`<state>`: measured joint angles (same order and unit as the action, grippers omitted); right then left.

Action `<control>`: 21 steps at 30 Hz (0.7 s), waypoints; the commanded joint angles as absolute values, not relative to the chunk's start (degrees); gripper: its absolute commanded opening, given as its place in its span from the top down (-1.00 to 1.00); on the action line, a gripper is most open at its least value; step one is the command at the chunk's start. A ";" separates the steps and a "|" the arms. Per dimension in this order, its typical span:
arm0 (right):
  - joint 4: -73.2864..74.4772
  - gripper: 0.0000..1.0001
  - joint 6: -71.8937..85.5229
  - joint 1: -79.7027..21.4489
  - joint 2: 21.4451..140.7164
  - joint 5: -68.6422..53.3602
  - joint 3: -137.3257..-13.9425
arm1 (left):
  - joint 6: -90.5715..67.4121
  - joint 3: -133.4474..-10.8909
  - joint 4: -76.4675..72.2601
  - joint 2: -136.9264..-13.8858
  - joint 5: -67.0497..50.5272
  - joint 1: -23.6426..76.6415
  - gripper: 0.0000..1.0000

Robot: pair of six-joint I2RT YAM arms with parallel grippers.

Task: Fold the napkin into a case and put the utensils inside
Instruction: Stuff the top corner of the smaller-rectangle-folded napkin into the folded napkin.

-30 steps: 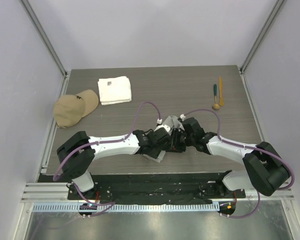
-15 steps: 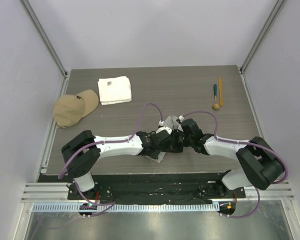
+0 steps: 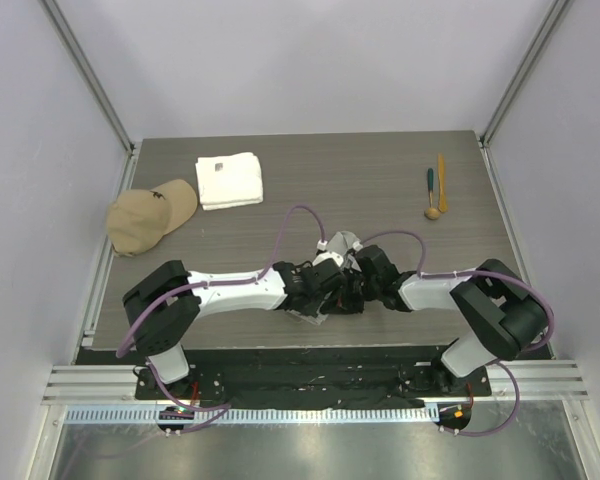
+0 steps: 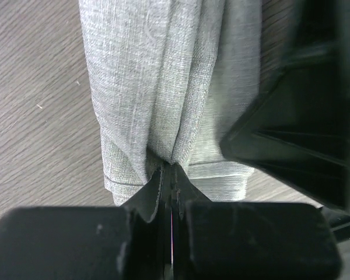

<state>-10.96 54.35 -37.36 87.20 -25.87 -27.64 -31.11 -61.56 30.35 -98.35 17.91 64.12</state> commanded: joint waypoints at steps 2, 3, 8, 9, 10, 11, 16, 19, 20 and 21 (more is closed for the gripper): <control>-13.10 0.98 52.91 -38.14 90.17 -23.47 -27.25 | -32.34 -65.73 31.82 -95.36 14.16 64.34 1.00; -12.92 0.98 53.00 -38.23 90.35 -23.12 -27.07 | -32.78 -66.09 32.08 -95.54 13.37 64.34 1.00; -14.59 0.98 54.75 -38.58 89.74 -21.71 -25.23 | -35.06 -66.45 29.71 -95.54 7.91 64.34 1.00; -14.59 0.98 55.19 -38.58 89.56 -21.71 -25.14 | -35.33 -66.36 29.45 -95.89 7.74 64.34 1.00; -14.68 0.98 55.28 -38.58 89.30 -21.62 -25.22 | -35.59 -66.36 29.36 -96.93 7.73 64.34 1.00; -14.76 0.98 55.63 -38.58 89.12 -21.62 -25.22 | -36.38 -66.36 29.09 -97.55 7.21 64.25 1.00; -13.28 0.98 56.69 -38.58 87.54 -20.83 -26.10 | -39.55 -65.13 28.04 -101.85 5.27 63.90 1.00; -11.08 0.98 56.95 -38.67 84.65 -20.57 -26.72 | -41.66 -62.51 25.32 -102.13 4.57 63.46 1.00; -8.03 0.98 56.61 -38.58 83.51 -19.26 -27.24 | -41.83 -61.97 24.01 -102.04 4.66 63.37 1.00; -6.35 0.98 56.08 -38.50 80.97 -18.55 -27.68 | -42.01 -61.35 23.56 -102.04 5.35 63.28 1.00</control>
